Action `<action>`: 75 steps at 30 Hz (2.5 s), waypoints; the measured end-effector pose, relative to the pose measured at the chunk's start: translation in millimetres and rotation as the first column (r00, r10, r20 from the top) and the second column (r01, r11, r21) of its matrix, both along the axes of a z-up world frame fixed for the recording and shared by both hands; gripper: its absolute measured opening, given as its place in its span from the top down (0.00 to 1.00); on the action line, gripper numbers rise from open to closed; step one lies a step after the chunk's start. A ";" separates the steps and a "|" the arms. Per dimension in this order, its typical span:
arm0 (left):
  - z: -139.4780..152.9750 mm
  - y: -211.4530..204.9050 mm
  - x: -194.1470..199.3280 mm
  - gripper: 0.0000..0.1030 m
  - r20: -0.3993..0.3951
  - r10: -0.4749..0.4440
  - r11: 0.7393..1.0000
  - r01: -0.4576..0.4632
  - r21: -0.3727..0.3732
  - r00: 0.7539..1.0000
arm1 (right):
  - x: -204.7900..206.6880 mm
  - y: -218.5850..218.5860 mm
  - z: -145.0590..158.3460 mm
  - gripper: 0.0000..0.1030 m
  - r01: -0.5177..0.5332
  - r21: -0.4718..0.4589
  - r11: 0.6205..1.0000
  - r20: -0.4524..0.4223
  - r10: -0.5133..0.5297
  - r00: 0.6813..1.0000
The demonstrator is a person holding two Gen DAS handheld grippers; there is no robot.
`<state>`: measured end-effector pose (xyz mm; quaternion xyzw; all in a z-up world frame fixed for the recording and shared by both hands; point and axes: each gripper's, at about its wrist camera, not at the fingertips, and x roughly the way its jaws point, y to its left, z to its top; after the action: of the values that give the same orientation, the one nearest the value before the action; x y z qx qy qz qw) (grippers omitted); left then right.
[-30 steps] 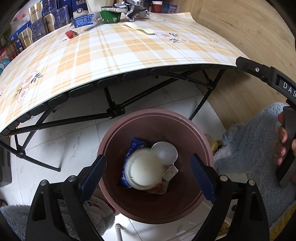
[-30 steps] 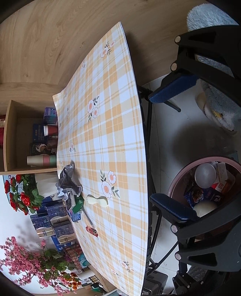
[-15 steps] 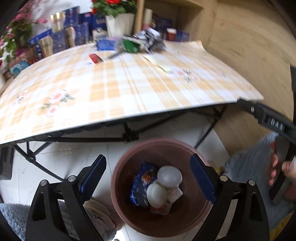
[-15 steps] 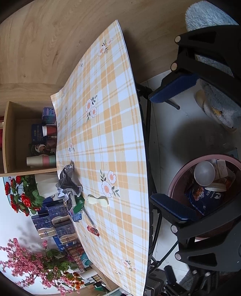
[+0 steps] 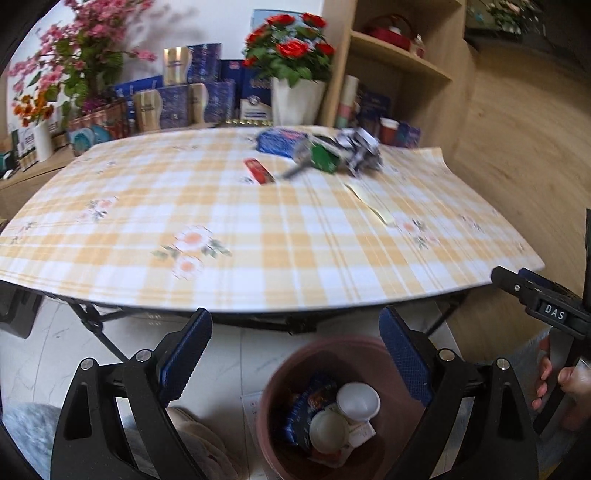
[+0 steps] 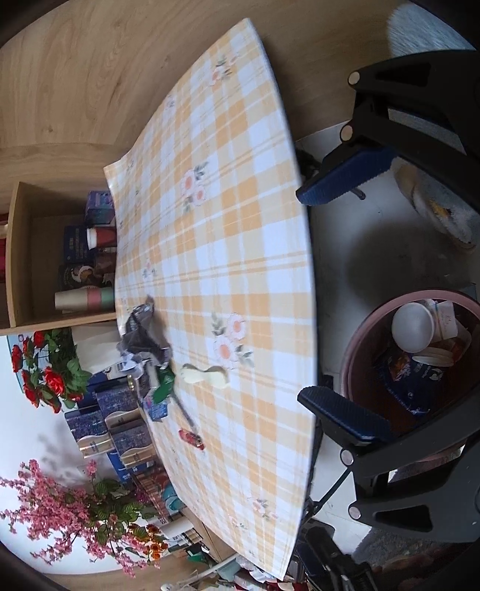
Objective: Collect trash
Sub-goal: 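Move the right tool to the crumpled grey wrapper and grasp it, then grasp the red toothpick tube with the left tool while the right tool holds the wrapper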
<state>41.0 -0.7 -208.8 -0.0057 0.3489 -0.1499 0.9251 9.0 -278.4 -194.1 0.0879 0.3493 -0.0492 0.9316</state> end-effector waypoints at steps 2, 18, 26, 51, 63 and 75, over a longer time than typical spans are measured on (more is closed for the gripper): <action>6.7 6.0 8.7 0.13 0.004 0.009 1.000 -0.009 -0.002 1.000 | 11.7 -2.6 9.2 0.06 -0.015 -0.007 1.000 0.010 0.016 1.000; 28.9 38.1 106.7 0.13 0.172 0.103 0.995 -0.104 -0.003 0.980 | 244.8 45.6 51.3 0.07 -0.301 -0.460 0.836 -0.027 0.325 0.945; 16.4 34.4 121.7 0.13 0.131 0.081 0.997 -0.078 -0.029 0.988 | 316.0 65.9 12.0 0.44 -0.354 -0.541 0.763 -0.179 0.307 0.935; 6.6 11.4 149.2 0.30 -0.003 0.059 0.996 -0.059 -0.069 0.998 | 132.2 -28.4 57.3 0.82 -0.124 -0.050 0.991 0.151 0.130 0.980; 0.6 -23.5 261.9 0.53 -0.108 0.160 0.986 -0.164 -0.022 0.981 | 113.4 -29.9 51.1 0.82 -0.124 -0.039 0.991 0.152 0.129 0.980; -18.3 -46.0 288.9 0.65 -0.134 0.183 0.979 -0.167 0.120 0.974 | 108.5 -41.4 47.3 0.82 -0.102 -0.006 0.995 0.154 0.102 0.983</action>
<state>329.8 -46.6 -227.2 0.0025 0.4208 -0.0479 0.9059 117.5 -319.8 -146.8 0.0743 0.2804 0.0057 0.9570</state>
